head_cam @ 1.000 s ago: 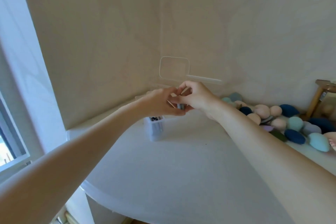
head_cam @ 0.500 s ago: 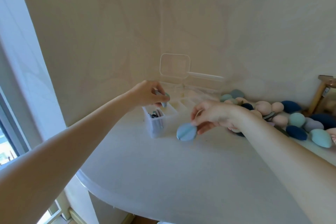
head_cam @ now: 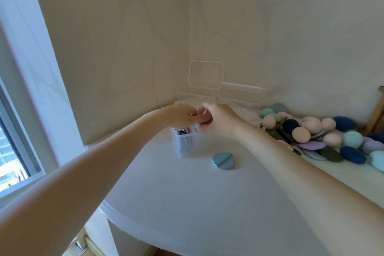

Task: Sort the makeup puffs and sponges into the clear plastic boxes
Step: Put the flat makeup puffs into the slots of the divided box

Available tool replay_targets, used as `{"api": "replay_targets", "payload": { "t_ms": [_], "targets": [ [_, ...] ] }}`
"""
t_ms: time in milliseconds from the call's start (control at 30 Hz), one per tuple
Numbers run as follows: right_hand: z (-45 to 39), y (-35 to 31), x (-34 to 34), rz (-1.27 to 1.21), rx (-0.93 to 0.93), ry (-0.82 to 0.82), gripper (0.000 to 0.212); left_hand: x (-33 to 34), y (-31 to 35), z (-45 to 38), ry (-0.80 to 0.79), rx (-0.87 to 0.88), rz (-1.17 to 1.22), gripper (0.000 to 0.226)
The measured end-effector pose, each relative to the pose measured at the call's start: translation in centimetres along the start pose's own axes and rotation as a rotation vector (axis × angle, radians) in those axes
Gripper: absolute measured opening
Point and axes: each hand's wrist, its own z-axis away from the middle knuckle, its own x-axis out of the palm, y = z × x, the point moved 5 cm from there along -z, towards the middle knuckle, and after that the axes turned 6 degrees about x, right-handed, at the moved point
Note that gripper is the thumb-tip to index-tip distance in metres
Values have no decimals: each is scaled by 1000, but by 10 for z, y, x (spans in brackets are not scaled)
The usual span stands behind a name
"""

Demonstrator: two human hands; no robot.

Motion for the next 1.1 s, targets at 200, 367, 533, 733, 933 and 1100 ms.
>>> {"api": "replay_targets", "payload": {
  "t_ms": [200, 367, 533, 733, 933, 1100],
  "targets": [
    [-9, -1, 5, 33, 36, 33, 21, -8, -14, 19, 79, 75, 114, 34],
    [-14, -9, 14, 169, 50, -26, 24, -14, -27, 28, 96, 8, 56, 41],
    [-15, -9, 11, 184, 130, -107, 29, -4, -19, 25, 34, -62, -249, 41],
    [-16, -13, 17, 158, 117, -134, 14, -3, -22, 24, -30, -52, -248, 39],
    [-23, -10, 30, 305, 177, -177, 28, 2, -24, 19, -35, -9, -314, 35],
    [-23, -9, 29, 254, 158, -143, 35, -15, -10, 27, 246, 168, -146, 33]
  ]
}}
